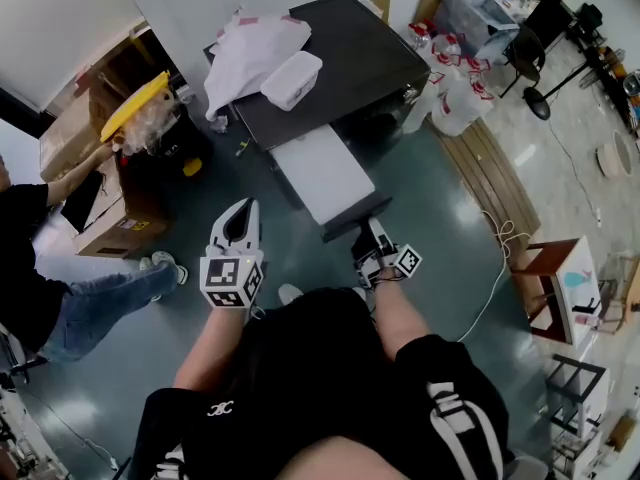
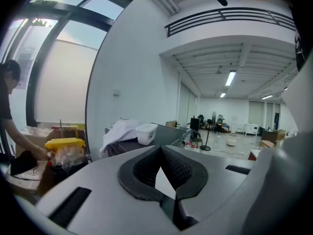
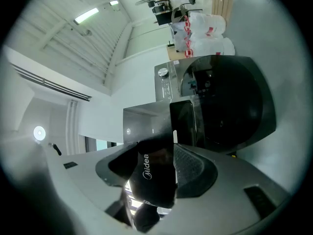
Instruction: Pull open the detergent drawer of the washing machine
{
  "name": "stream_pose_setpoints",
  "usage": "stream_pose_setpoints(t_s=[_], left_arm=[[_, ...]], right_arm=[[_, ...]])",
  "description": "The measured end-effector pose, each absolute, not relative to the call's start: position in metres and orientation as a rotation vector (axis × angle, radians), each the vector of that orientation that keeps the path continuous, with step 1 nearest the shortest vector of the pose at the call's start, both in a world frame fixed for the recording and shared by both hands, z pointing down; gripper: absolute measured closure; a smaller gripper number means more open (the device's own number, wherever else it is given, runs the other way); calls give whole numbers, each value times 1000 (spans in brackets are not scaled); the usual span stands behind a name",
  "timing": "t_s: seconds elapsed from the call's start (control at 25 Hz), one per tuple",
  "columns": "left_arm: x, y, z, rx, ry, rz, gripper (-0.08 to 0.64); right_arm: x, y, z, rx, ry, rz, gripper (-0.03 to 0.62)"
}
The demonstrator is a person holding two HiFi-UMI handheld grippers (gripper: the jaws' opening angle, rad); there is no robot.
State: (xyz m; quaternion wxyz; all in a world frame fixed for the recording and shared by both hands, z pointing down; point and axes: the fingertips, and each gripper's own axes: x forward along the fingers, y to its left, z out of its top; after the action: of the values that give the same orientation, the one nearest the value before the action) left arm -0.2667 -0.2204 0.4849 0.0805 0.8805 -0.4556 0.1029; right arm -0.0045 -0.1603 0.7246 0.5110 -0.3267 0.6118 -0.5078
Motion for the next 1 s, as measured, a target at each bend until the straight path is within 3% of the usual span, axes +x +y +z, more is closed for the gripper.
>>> stream_pose_setpoints(t_s=[0.68,1.0], left_arm=[[-248,-207,484,2630,-1339,287,558],[-215,-206,472,2655,-1283,253,558]], right_arm=[[11,-146,735,-1003,1511,-1259,360],[30,-139,721,-1552,1844,-1310,362]])
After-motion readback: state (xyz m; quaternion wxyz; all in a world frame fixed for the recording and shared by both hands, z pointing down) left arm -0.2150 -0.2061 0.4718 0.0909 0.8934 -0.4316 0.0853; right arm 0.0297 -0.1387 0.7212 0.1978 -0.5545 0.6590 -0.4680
